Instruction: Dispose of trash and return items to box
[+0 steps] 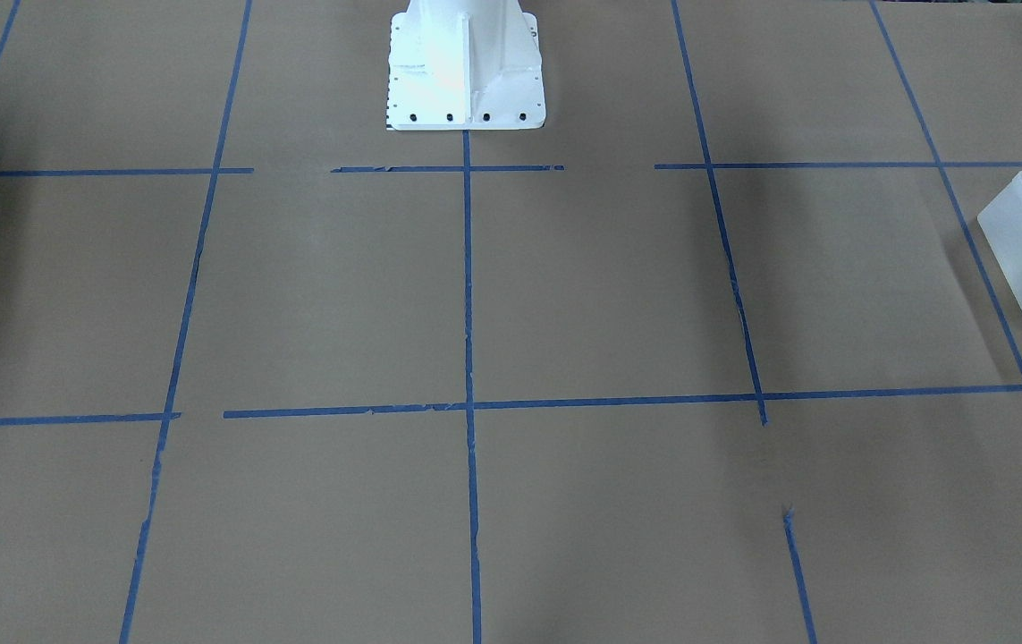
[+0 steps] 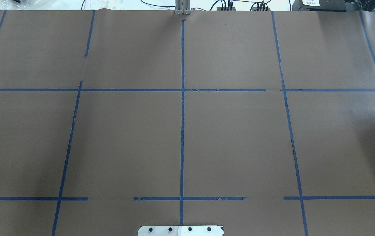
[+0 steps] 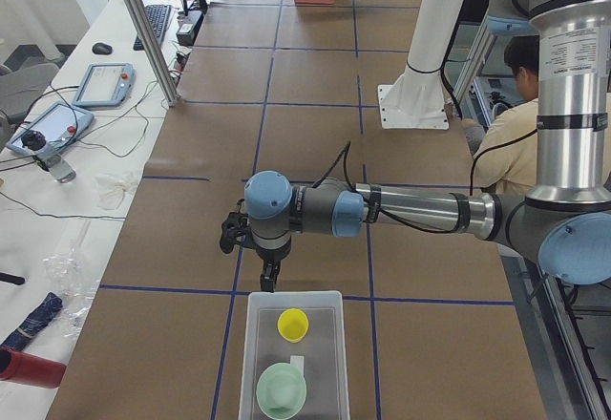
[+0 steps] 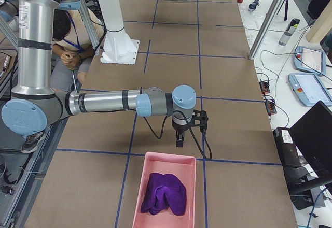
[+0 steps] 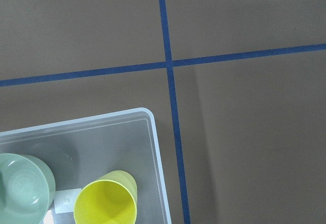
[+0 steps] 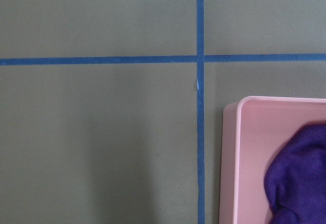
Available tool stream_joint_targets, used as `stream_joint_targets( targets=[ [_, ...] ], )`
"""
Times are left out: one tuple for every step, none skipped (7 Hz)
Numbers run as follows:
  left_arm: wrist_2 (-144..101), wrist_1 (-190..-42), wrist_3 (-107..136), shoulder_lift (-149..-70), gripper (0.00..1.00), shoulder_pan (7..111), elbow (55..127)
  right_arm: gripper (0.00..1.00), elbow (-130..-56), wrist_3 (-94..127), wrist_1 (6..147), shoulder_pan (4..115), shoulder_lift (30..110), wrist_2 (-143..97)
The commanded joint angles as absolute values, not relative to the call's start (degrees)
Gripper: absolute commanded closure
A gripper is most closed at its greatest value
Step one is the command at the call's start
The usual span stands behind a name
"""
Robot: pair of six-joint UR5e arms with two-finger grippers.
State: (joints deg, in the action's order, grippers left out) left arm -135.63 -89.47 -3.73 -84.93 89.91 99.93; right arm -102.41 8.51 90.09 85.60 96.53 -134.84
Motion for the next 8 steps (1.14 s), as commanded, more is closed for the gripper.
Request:
stream_joint_targets(
  targets=[
    [-135.6,-89.5,-3.6,-84.5,0.0,89.9,99.6,0.0,-102.4,8.6,90.1,85.6,96.6,-134.9],
    [-135.6,-89.5,-3.8,-84.5,0.0,89.9,99.0,0.0,-102.2,8.6,90.1,85.6,96.6,-134.9],
    [-135.6,-89.5,-3.6,-84.8,0.0,89.9,99.0,0.0,-101.4,8.6,90.1,85.5,96.3,-135.1],
    [-135.6,-89.5,-3.8,-84.8,0.0,89.9,98.9,0.0,-101.4,8.6,90.1,85.6,96.2,-135.1],
    [-135.6,-89.6,-3.8,-84.8,0.0,89.9,98.8,0.0,-101.4,8.6,90.1,85.5,96.2,-135.2],
    [-135.7,-89.6,-3.9,-84.8,0.0,89.9,98.8,0.0,-101.4,8.6,90.1,85.5,96.2,-135.3],
    [-135.7,-89.6,-3.9,-84.8,0.0,89.9,98.5,0.0,-101.4,8.6,90.1,85.5,96.2,-135.3],
    [-135.7,-89.6,-3.9,-84.8,0.0,89.9,98.4,0.0,-101.4,8.6,90.1,85.6,96.2,-135.3]
  ],
)
